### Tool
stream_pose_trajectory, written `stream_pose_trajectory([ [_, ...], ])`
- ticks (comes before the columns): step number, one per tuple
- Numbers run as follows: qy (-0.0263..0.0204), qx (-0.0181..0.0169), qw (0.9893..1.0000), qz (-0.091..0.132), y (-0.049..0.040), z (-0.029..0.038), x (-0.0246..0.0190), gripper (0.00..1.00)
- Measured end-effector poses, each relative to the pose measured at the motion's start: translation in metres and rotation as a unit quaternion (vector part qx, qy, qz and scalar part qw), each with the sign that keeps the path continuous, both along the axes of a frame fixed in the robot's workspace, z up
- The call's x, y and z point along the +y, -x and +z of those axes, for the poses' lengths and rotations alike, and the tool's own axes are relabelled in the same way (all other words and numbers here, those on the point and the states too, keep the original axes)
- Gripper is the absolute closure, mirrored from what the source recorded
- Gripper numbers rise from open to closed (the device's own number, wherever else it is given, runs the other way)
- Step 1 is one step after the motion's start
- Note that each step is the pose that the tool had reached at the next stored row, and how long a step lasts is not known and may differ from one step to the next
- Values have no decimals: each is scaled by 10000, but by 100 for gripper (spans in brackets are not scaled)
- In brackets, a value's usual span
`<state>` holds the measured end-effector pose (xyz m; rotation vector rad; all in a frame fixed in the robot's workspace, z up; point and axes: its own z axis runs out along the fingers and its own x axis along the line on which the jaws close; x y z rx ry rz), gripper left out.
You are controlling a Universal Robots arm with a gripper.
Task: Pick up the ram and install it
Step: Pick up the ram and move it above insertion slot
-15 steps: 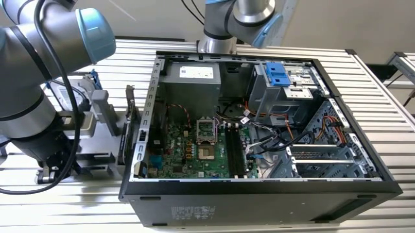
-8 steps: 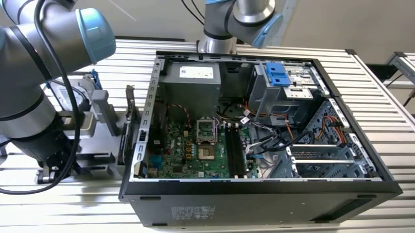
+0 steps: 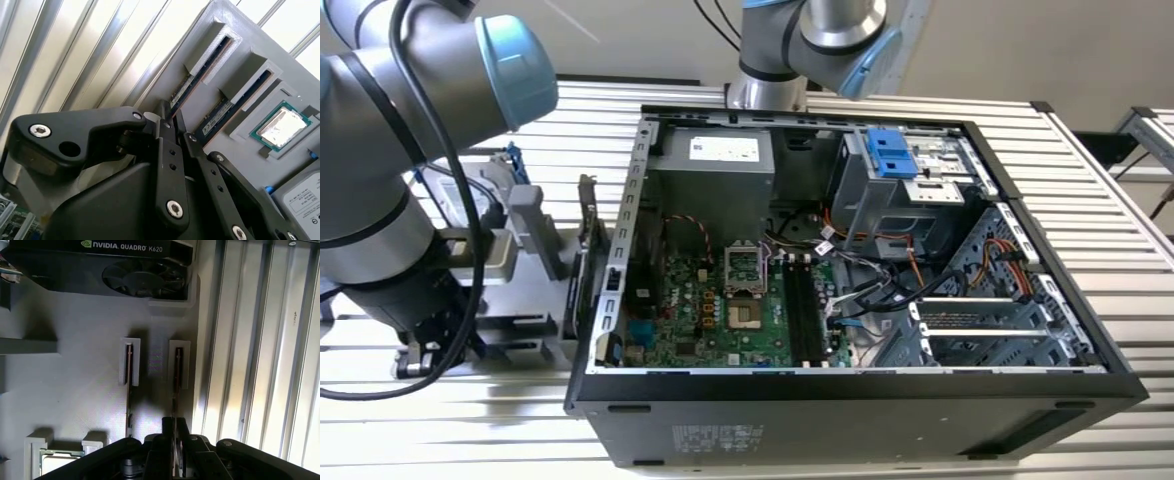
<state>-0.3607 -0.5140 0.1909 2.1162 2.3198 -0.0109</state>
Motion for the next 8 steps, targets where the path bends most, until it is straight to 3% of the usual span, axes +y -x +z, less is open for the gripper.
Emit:
stream_pose_trajectory([
  [8,0,1,10000,-2,0,74,0,100],
])
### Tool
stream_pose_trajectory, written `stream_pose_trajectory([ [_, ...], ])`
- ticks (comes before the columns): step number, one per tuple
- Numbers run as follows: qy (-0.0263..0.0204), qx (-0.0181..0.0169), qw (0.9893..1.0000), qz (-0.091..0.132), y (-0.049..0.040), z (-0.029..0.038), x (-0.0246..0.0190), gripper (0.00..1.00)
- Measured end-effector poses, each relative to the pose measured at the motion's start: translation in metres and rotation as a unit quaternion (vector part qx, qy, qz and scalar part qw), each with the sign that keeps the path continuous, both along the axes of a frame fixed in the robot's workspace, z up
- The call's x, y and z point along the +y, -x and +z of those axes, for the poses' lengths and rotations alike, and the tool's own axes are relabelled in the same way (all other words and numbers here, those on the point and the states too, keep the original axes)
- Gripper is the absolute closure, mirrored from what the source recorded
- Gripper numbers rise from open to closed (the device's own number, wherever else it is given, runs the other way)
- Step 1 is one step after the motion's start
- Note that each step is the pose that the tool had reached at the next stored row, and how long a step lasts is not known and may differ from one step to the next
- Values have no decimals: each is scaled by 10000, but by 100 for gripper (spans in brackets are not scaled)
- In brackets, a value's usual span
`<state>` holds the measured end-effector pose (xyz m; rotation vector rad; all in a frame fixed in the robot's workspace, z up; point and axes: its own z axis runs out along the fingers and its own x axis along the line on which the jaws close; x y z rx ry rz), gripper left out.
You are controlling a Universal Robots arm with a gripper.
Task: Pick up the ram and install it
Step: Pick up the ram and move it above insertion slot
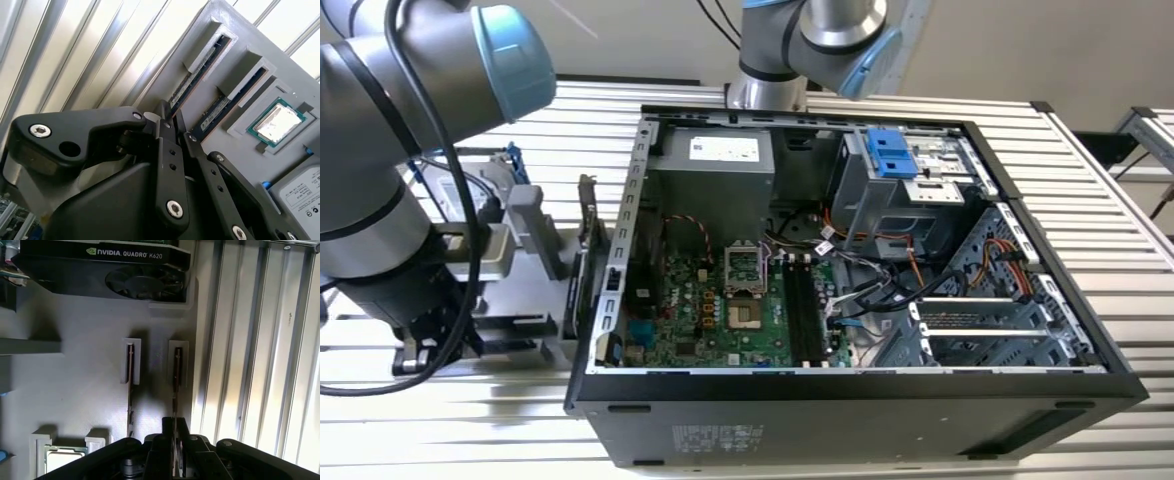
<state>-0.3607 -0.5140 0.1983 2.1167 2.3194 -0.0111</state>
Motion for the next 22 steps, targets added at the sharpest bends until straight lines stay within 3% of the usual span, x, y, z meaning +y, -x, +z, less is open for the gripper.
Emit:
stream_pose_trajectory([
  [22,0,0,10000,-12,0,216,0,100],
])
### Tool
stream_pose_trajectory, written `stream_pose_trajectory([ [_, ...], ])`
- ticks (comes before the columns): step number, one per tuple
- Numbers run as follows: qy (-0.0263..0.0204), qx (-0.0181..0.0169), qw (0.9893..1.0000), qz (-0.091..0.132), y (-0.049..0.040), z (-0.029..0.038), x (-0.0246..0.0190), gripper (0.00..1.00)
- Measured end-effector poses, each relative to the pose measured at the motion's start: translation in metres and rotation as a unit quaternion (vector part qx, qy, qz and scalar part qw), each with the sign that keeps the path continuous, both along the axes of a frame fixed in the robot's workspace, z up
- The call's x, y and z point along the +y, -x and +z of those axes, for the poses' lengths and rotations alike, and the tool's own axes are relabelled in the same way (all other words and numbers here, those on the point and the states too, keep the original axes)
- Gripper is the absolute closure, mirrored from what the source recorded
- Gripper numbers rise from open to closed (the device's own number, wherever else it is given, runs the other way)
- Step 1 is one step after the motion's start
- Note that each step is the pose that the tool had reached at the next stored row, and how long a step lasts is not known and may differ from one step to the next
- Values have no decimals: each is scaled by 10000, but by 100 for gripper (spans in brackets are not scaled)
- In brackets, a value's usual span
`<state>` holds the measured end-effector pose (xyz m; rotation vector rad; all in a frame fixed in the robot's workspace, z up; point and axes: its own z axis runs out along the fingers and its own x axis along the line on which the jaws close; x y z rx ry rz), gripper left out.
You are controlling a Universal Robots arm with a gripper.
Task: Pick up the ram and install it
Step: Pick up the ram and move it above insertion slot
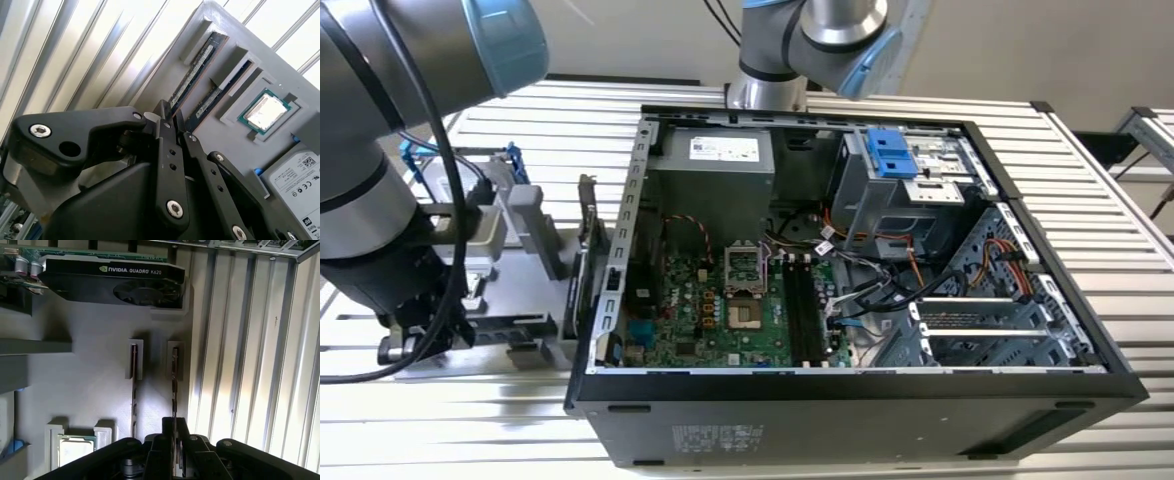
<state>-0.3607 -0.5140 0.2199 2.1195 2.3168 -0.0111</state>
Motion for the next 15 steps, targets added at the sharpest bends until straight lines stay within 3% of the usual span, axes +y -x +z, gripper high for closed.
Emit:
stream_pose_trajectory([
  [15,0,0,10000,-14,0,103,0,100],
])
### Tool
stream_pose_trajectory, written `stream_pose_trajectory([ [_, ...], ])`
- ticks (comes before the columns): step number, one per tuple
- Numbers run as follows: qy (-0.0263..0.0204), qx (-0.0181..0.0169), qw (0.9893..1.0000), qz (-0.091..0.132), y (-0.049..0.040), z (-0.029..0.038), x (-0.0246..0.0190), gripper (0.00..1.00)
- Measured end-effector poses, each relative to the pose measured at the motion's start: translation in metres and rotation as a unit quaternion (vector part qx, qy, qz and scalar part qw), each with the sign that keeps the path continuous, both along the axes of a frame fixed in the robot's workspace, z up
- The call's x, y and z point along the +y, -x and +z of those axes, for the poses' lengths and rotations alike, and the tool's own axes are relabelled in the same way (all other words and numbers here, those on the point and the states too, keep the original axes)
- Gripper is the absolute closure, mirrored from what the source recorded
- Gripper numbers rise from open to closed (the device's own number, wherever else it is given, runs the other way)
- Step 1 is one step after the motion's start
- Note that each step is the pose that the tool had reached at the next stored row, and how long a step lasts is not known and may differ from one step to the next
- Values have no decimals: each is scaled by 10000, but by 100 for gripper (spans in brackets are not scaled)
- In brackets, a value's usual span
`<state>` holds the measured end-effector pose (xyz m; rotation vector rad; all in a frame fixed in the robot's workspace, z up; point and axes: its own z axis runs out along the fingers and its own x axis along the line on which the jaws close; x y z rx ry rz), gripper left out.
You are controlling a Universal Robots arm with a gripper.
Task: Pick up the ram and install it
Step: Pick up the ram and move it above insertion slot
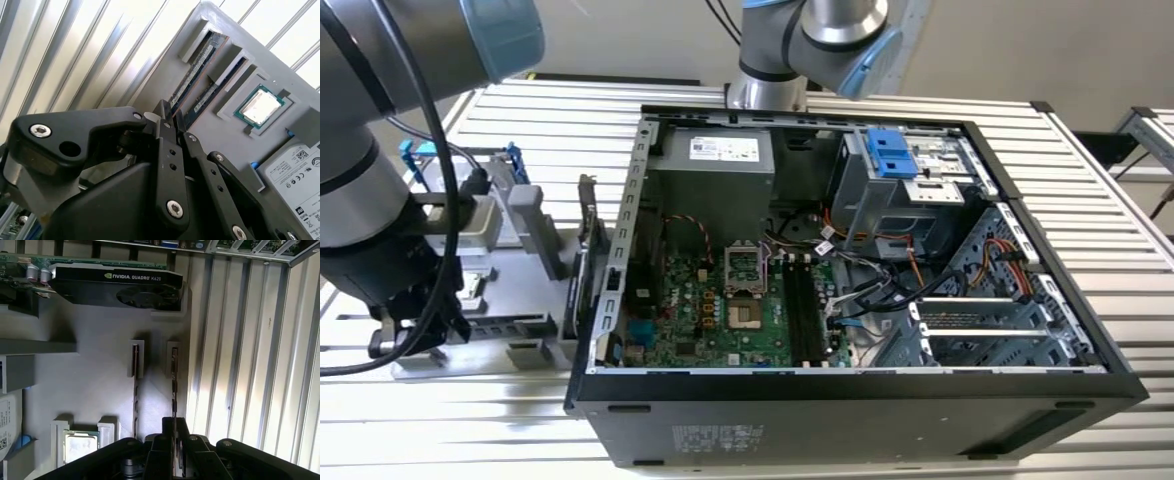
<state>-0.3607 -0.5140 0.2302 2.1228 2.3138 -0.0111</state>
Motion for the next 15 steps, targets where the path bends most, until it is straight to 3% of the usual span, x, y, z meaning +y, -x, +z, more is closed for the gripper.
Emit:
stream_pose_trajectory([
  [15,-2,0,9998,-217,-1,105,0,100],
])
